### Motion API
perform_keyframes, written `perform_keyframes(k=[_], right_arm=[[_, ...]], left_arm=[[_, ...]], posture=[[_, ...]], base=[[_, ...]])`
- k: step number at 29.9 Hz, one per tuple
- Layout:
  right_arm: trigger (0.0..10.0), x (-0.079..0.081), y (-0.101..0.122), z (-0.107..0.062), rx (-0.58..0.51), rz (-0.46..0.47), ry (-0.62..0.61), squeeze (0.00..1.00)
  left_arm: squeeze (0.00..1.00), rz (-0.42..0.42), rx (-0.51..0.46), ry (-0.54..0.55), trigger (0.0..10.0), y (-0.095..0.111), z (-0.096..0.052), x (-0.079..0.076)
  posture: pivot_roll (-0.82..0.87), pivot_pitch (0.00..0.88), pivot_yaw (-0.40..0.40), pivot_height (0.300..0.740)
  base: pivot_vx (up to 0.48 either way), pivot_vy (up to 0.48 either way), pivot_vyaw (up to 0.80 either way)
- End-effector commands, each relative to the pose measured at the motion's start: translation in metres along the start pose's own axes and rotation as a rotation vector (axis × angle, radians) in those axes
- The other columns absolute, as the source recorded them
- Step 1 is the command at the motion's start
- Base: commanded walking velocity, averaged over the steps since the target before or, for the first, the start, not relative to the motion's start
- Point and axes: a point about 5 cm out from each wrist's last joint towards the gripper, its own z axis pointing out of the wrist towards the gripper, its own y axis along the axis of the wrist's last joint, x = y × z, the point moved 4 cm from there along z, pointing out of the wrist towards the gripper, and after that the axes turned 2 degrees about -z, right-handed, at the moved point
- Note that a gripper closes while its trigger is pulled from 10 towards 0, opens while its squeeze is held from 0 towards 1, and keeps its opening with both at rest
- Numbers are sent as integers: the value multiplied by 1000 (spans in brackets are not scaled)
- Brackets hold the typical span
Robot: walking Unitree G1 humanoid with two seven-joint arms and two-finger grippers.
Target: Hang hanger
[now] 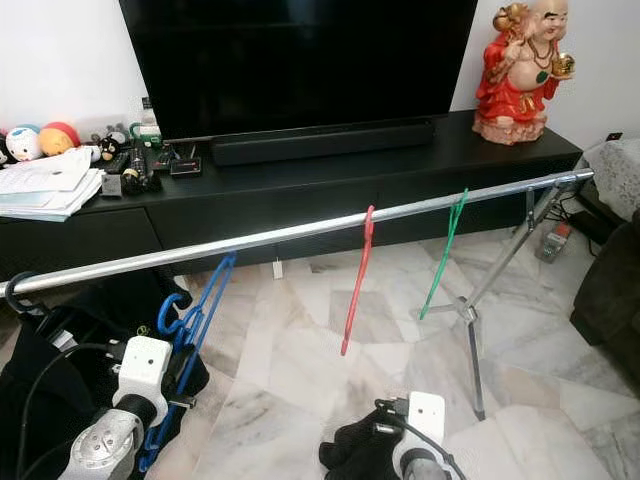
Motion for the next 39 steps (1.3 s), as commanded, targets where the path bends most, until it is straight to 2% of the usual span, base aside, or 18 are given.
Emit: perform_keyframes(k=[1, 13, 39], right_arm=[[10000, 5, 13, 3, -52, 3, 7, 0], [10000, 9, 22, 5, -86, 8, 8, 0], [10000, 15, 39, 9, -138, 16, 19, 0]], left_arm=[[0, -8, -6, -2, 10000, 3, -1, 1], [0, -28, -6, -13, 10000, 6, 0, -5], [0, -38, -6, -13, 10000, 11, 1, -9]], posture=[[59, 0, 46, 740], [65, 6, 43, 740], [76, 43, 35, 740]], base=[[0, 0, 0], [0, 0, 0], [-268, 0, 0]])
